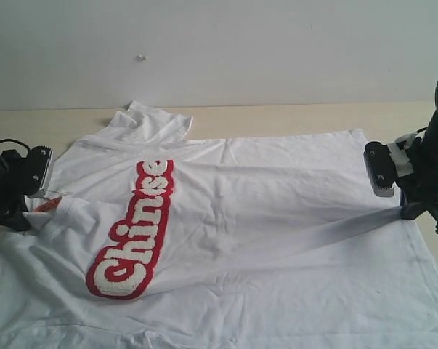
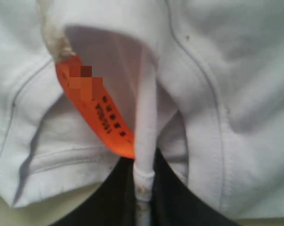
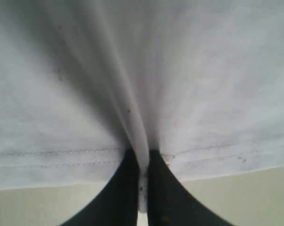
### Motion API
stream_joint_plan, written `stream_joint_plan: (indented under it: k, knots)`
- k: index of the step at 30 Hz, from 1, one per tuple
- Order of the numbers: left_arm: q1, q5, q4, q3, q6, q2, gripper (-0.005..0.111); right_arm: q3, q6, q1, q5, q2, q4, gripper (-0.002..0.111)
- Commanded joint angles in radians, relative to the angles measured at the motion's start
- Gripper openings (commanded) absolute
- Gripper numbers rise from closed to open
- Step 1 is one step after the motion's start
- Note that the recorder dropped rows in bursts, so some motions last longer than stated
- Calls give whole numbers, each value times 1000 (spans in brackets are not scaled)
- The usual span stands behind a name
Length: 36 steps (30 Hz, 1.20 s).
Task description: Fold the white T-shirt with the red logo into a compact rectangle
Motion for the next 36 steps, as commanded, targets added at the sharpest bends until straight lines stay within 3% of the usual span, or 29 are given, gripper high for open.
stream_joint_plan:
  k: [1,9,15,23,36]
  knots:
    - [-6,-10,-25,21,-15,48,1,2,3,-3,-47,-7,-30,0]
    - [-6,-69,97,21,-59,-91,0,2,3,-3,-98,-167,-27,0]
    - [-4,-78,208,-41,-180,-365,0,1,5,-3,-154,-418,56,0]
    - [-4,-95,236,-70,-241,-697,0,-128,57,-3,-1,-675,199,0]
    - [-4,-109,326,-70,-417,-886,0,-128,148,-3,-15,-820,203,0]
